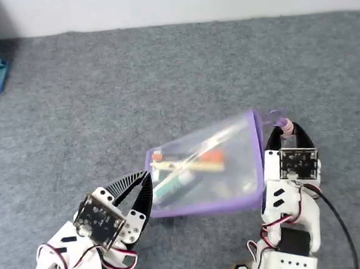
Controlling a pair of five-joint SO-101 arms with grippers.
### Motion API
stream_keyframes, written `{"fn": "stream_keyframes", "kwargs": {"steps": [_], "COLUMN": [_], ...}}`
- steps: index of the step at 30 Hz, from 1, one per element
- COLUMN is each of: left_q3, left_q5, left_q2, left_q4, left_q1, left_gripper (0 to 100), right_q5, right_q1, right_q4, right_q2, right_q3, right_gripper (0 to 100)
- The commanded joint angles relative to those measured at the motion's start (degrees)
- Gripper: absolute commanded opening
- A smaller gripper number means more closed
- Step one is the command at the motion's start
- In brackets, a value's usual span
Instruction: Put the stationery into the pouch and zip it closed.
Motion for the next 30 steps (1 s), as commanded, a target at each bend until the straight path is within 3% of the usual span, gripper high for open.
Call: {"fn": "stream_keyframes", "kwargs": {"steps": [1, 5, 9, 13, 18, 25, 30], "left_q3": [-0.7, -0.4, -0.3, 0.7, 3.1, 11.4, 14.2], "left_q5": [-0.2, -0.1, 0.2, 5.9, 11.4, 12.3, 12.1], "left_q2": [-0.2, -0.2, -0.2, -0.2, -0.2, -0.2, -0.2], "left_q4": [-0.2, -1.0, -1.1, -1.7, -3.7, -11.9, -12.2], "left_q1": [-0.4, -0.4, -0.5, -4.8, -12.0, -16.6, -17.5], "left_gripper": [1, 1, 5, 16, 29, 30, 30], "right_q5": [0.0, 0.0, -0.2, -0.4, -0.6, -0.6, -4.4], "right_q1": [0.0, 0.1, -1.5, -4.9, -6.3, -5.8, -6.0], "right_q4": [-0.4, 4.8, 10.1, 13.8, 16.4, 32.1, 46.6], "right_q2": [-0.4, -0.4, -0.4, -0.5, -0.5, -0.5, -0.5], "right_q3": [0.1, -0.3, -0.4, -0.2, -0.3, -4.9, -14.2], "right_gripper": [1.2, 3.4, 16.9, 29.0, 29.9, 29.9, 29.9]}}
